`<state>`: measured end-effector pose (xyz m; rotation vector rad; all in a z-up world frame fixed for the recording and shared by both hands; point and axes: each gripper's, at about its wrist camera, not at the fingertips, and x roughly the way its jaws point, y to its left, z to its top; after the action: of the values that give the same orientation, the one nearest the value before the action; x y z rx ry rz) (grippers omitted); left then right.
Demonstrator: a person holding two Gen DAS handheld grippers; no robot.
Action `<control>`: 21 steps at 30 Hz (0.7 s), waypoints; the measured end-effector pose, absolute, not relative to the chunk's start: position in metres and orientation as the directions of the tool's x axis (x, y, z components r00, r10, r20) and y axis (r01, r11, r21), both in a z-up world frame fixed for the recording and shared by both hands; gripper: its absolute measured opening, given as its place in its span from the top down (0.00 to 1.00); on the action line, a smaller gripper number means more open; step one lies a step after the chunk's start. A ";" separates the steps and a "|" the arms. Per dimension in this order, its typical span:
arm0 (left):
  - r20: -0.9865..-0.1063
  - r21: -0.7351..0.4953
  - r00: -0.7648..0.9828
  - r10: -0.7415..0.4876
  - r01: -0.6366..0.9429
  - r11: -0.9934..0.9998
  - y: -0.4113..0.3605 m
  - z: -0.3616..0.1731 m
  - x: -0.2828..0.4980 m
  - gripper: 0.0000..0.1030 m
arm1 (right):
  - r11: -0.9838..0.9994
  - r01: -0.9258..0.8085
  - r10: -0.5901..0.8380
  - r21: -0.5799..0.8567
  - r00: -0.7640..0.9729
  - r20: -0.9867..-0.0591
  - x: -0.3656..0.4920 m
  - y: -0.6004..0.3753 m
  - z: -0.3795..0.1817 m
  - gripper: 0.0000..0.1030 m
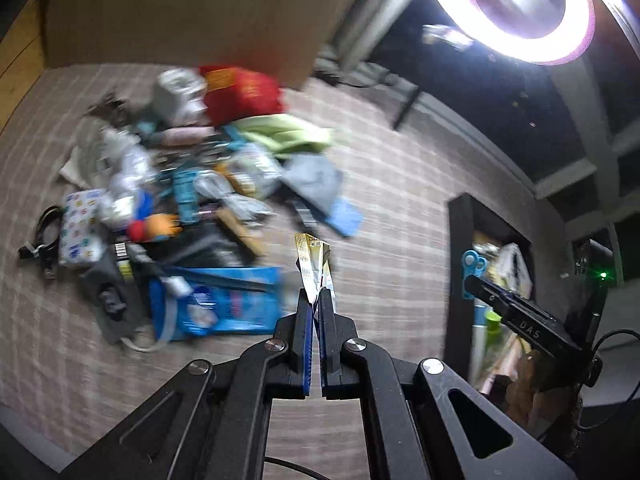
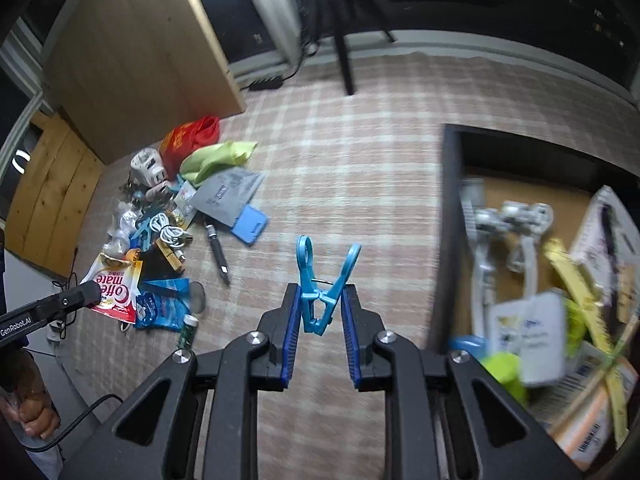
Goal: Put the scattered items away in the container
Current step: 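Carry the paper strip and blue clothespin over the tray and open both grippers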
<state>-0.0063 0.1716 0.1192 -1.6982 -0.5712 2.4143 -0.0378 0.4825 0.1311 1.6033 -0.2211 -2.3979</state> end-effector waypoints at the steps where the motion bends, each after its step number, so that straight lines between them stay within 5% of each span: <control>1: -0.871 -0.388 -0.357 0.337 0.081 -0.918 0.186 0.124 -0.008 0.98 | -0.959 0.113 -0.282 0.258 -0.372 -0.885 -0.034 0.492 0.135 0.81; 21: -0.826 -0.449 -0.234 0.513 -0.277 -0.849 0.439 0.147 0.012 0.98 | -0.976 -0.125 -0.103 0.177 -0.448 -0.888 0.027 0.714 0.165 0.80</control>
<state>0.0123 0.4393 0.1469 -1.5343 -0.2843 2.1155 0.0272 0.7142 0.1652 1.6577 -0.3436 -2.6619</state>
